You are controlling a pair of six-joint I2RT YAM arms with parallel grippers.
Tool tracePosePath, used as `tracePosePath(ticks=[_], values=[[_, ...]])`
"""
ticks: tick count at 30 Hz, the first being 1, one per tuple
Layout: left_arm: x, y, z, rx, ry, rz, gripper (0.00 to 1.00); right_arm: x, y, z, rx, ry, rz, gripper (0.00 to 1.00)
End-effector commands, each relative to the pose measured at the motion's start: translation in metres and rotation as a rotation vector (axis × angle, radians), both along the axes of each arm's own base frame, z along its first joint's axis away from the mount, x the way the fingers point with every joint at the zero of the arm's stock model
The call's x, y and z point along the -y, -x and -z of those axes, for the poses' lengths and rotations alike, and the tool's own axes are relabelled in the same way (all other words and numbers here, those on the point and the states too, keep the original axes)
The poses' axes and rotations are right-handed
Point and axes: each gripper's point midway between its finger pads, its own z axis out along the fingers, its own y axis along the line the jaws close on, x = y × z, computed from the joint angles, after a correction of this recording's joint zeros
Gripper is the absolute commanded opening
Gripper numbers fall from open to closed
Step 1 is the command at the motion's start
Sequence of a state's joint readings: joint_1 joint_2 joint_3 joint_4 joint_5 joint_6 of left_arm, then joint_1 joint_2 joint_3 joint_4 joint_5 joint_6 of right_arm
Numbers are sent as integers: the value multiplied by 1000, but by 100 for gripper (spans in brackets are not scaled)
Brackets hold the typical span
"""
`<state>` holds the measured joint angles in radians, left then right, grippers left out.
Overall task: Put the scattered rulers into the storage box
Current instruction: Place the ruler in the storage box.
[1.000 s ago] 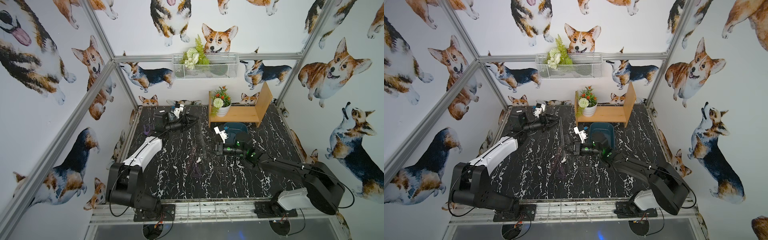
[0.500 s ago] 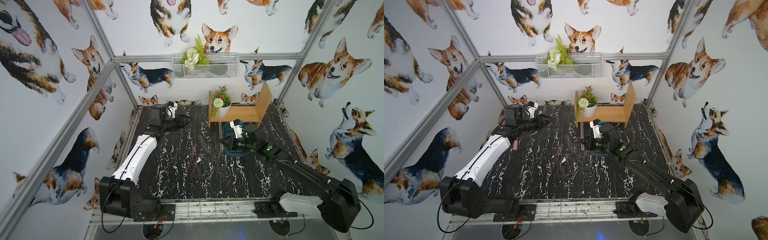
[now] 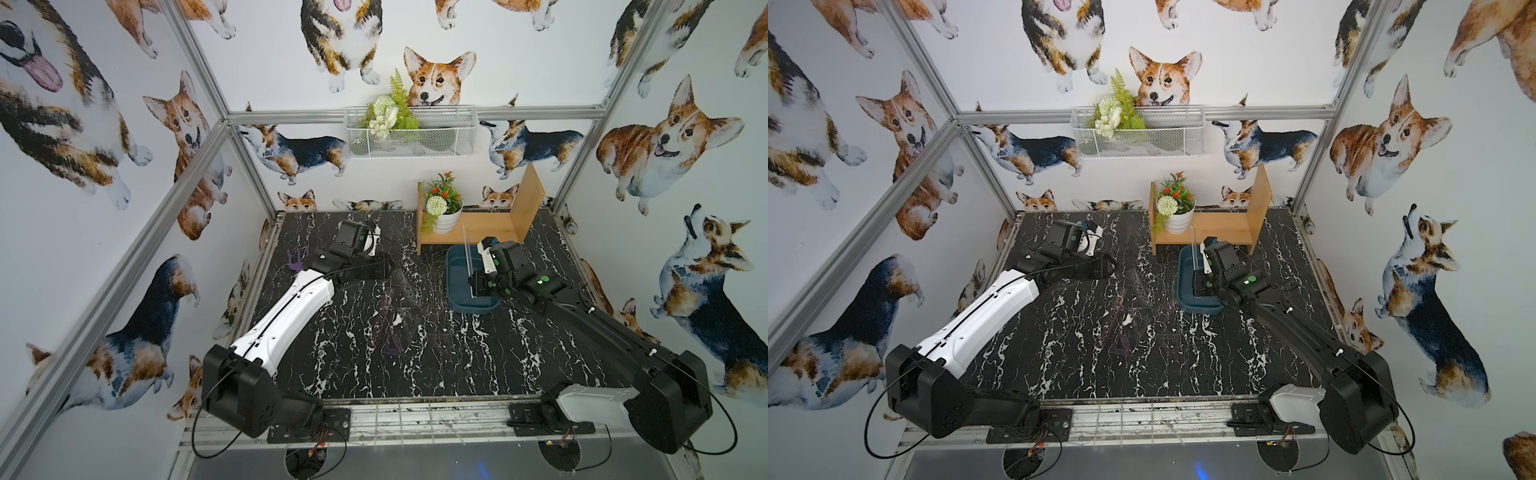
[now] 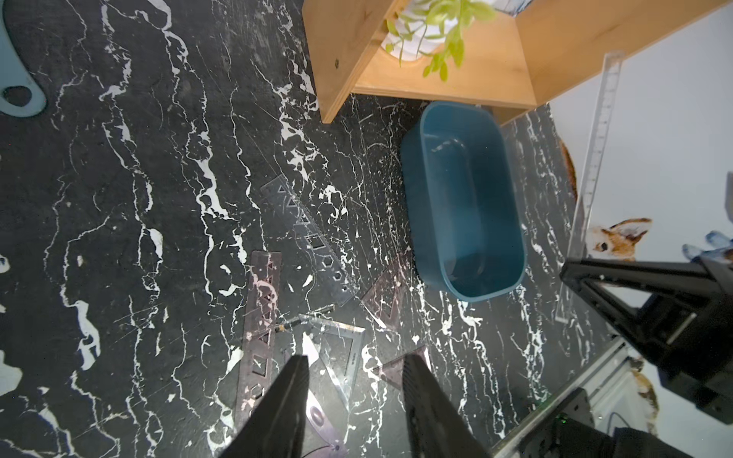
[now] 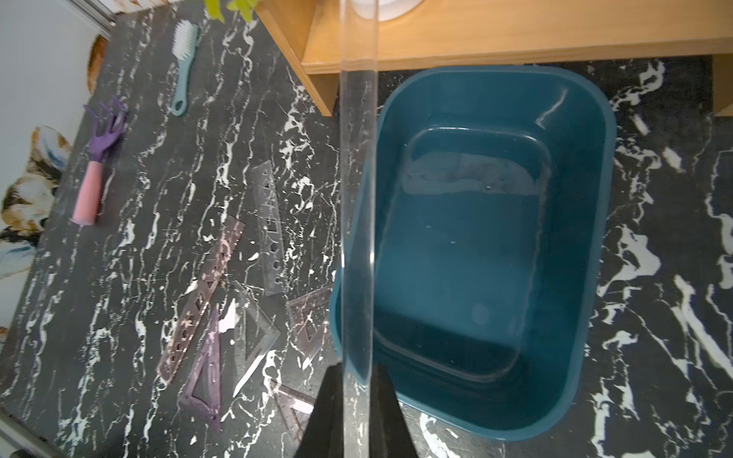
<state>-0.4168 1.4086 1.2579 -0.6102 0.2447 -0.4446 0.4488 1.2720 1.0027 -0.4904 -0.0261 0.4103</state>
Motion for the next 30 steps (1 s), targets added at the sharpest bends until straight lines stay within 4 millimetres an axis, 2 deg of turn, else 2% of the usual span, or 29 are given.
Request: tracePosePath(ticks=[1,7,13,21,30], values=[[3,3,7,17,-50,4,44,8,-5,8,-12,78,-9,0],[25,14,17,10,-28,34,43,11,-20,20,-30,151,-16,0],[41,24,30,-7,-1,49,43,15,-26,38,-60,224,-36,0],[49,25,36,-17,12,58,43,20,-26,62,-107,299,-65,0],[50,25,43,-26,3,57,42,26,-20,85,-166,349,-75,0]])
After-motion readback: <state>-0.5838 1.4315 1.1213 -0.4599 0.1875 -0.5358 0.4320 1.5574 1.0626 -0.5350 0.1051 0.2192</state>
